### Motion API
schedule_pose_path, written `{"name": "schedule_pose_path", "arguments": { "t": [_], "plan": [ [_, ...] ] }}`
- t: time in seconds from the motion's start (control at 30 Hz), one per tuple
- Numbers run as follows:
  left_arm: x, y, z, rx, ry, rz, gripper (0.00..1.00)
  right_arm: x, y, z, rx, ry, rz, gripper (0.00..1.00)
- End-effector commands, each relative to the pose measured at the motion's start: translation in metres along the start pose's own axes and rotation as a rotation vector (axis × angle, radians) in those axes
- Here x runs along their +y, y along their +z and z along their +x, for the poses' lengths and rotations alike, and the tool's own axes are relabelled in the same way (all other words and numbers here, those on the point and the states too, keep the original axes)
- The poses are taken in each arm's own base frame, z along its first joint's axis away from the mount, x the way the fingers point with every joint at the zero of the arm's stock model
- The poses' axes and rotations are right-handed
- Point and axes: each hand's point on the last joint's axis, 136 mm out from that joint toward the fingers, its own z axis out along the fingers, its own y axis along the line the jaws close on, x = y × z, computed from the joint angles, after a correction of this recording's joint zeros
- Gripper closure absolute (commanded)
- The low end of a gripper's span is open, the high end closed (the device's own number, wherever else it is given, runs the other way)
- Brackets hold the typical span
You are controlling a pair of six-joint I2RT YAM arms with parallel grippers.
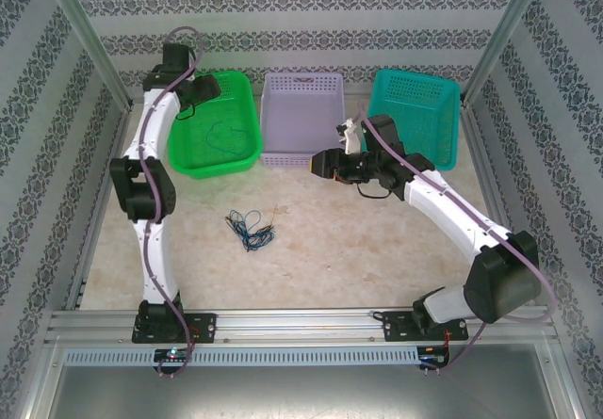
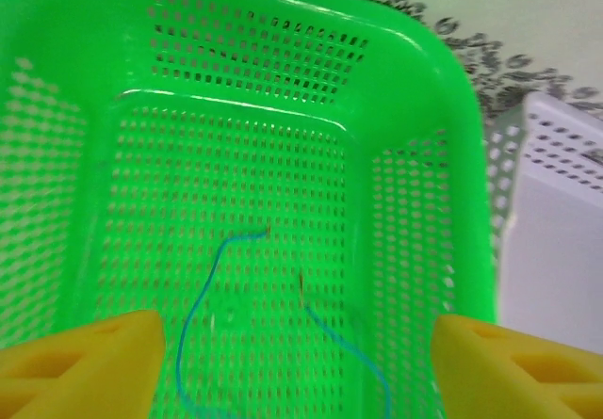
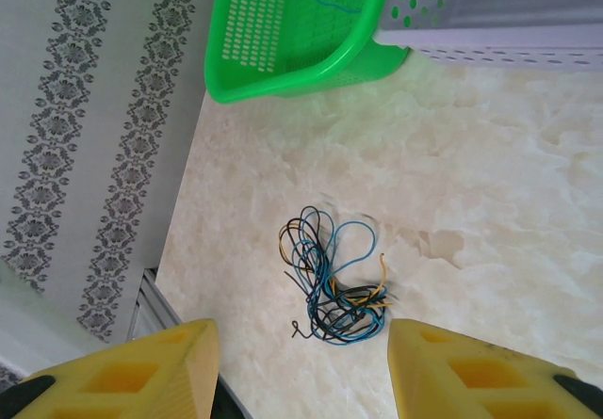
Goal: Untangle the cables
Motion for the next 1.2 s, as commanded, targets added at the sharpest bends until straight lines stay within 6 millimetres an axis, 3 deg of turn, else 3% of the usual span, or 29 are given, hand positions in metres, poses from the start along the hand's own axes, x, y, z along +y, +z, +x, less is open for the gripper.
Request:
{"name": "schedule_pose_path", "arguments": {
  "t": [0.0, 0.07, 0.17, 0.23, 0.37, 0.43, 0.5, 0.6, 0.67, 0.9, 1.03, 1.17],
  "plan": [
    [-0.007, -0.066, -0.004, -0.087, -0.038, -0.049, 0.28, -0.006, 0.006, -0.003, -0.003, -0.016, 0.035, 0.50],
    [0.000, -0.078, 0.020, -0.043, -0.100, -0.073, 0.31, -0.009, 0.009, 0.001, 0.007, -0.036, 0.065, 0.51],
    [-0.003, -0.094, 0.070, 0.034, -0.175, -0.071, 0.37, -0.015, 0.018, 0.015, 0.054, -0.111, 0.152, 0.52],
    [-0.007, -0.109, 0.107, 0.073, -0.201, -0.067, 0.38, -0.019, 0.026, 0.027, 0.082, -0.140, 0.194, 0.54],
    [0.004, -0.136, 0.186, 0.172, -0.353, -0.069, 0.43, -0.027, 0.038, 0.049, 0.126, -0.160, 0.244, 0.55],
    [0.006, -0.141, 0.236, 0.241, -0.418, -0.038, 0.42, -0.034, 0.049, 0.064, 0.176, -0.147, 0.269, 0.55],
    [0.005, -0.143, 0.273, 0.301, -0.443, -0.006, 0.39, -0.037, 0.060, 0.077, 0.218, -0.126, 0.279, 0.55],
    [0.004, -0.137, 0.313, 0.359, -0.458, 0.043, 0.34, -0.039, 0.080, 0.097, 0.259, -0.076, 0.282, 0.53],
    [0.011, -0.128, 0.330, 0.379, -0.470, 0.030, 0.32, -0.044, 0.096, 0.110, 0.287, 0.001, 0.278, 0.52],
    [0.012, -0.097, 0.350, 0.405, -0.430, 0.064, 0.29, -0.040, 0.146, 0.138, 0.344, 0.305, 0.273, 0.45],
    [0.019, -0.082, 0.364, 0.421, -0.404, 0.033, 0.41, -0.043, 0.165, 0.147, 0.344, 0.435, 0.271, 0.49],
    [0.023, -0.068, 0.370, 0.418, -0.386, 0.020, 0.66, -0.050, 0.179, 0.145, 0.303, 0.495, 0.273, 0.58]
  ]
}}
